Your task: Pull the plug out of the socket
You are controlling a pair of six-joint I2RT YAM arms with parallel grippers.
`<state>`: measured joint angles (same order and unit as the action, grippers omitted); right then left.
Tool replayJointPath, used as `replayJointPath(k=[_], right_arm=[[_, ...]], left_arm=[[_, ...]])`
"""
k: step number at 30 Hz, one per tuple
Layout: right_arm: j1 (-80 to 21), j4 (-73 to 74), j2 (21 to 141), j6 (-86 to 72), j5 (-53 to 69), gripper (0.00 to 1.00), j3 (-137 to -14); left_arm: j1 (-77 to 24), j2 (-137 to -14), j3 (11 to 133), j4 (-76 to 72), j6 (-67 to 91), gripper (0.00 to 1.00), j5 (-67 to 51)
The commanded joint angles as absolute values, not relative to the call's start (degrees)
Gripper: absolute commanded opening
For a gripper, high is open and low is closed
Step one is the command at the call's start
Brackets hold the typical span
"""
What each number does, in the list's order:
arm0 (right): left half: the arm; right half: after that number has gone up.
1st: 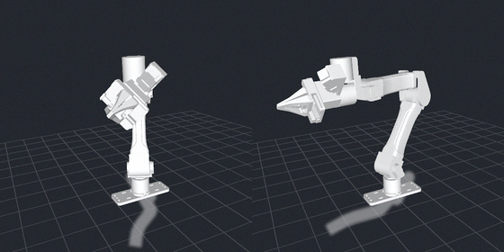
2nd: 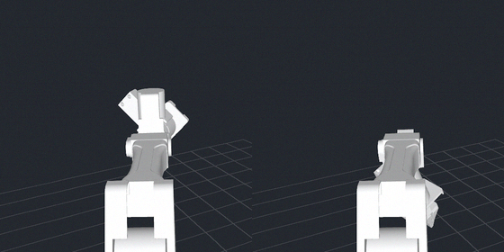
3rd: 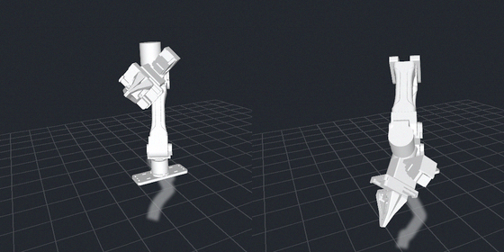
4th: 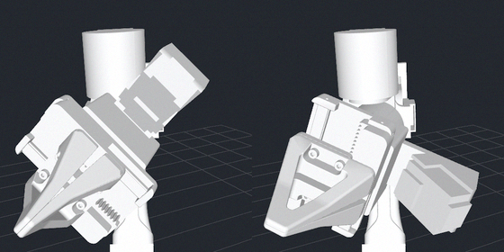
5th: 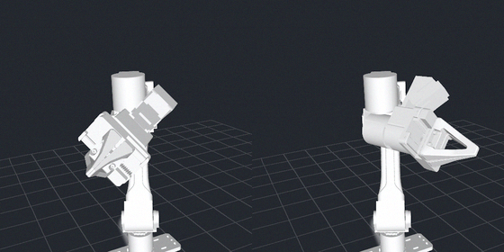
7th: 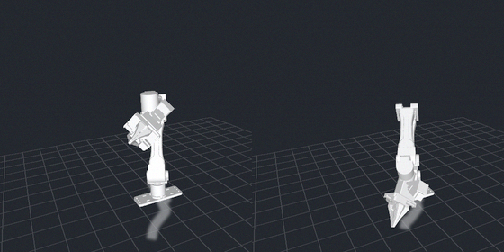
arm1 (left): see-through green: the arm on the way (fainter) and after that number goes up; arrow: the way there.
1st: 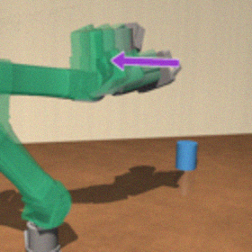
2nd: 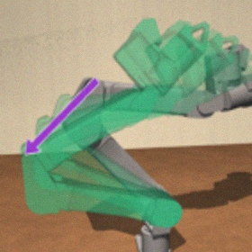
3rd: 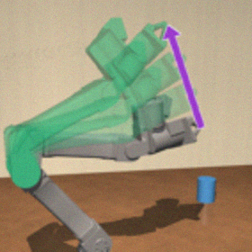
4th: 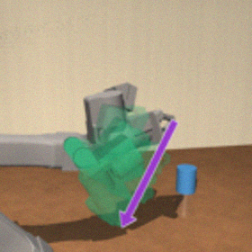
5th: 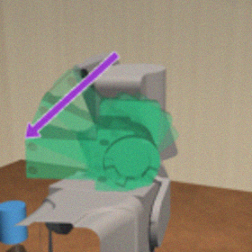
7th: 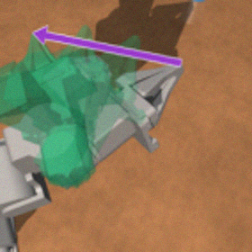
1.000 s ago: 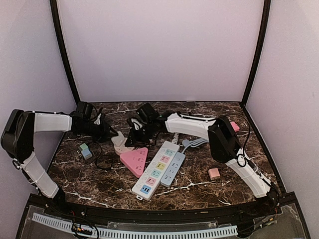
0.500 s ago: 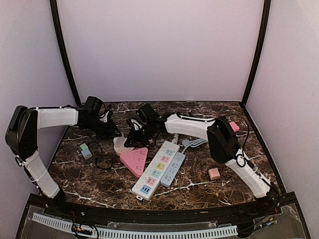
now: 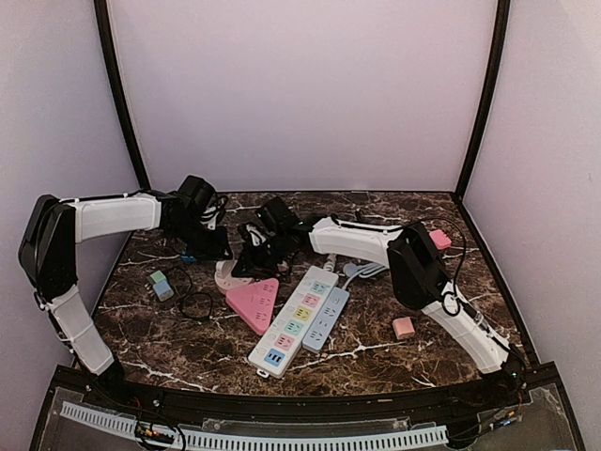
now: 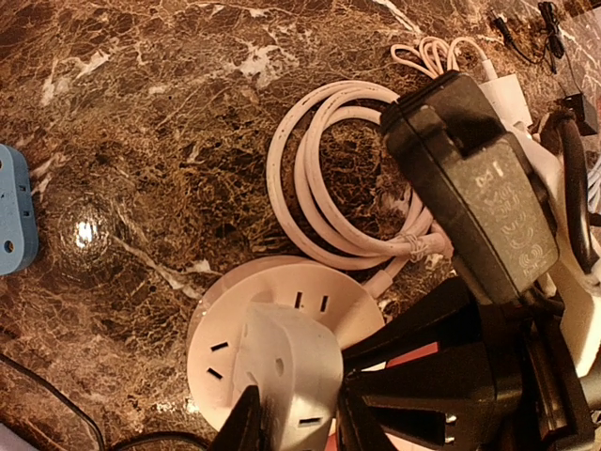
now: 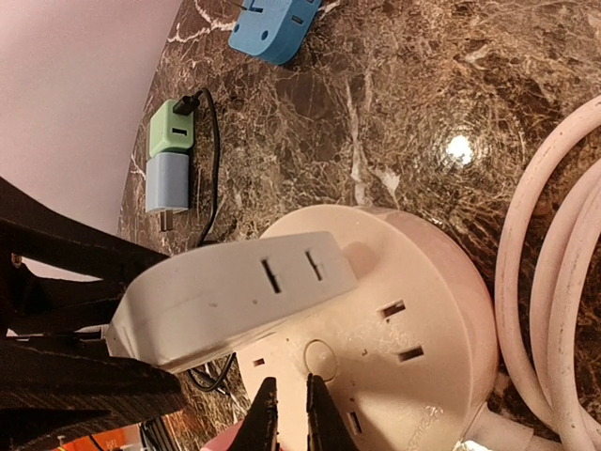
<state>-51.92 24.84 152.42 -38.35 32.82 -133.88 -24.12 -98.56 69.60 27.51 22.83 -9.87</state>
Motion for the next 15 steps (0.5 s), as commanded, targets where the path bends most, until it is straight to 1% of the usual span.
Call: replayJointPath(k=[1,6,10,13,15], right_arm=[[-52.0,23.6,154.9,-41.0,33.5,0.1,-135.3],[-51.9,21.8,155.1,-43.0,34.0,0.08,-133.9],[-51.9,21.0,155.1,-43.8,34.3,0.07,-133.1],[-51.8,21.0,155.3,-44.3,34.1,0.07,-133.2],[-51.8,21.1,155.5,-44.5,34.1,0.07,-133.4]], left_arm=[[-24.9,-100.4,70.7,34.6,20.7,0.25,-4.3],[-25.3,-101.0,71.8,36.4,20.1,0.26,-1.7],[-25.4,-101.3,72.8,37.9,19.2,0.28,-0.7],[-25.4,-101.4,73.1,37.9,18.5,0.25,-0.7],[-25.4,-101.4,73.3,37.8,18.3,0.21,-1.1]])
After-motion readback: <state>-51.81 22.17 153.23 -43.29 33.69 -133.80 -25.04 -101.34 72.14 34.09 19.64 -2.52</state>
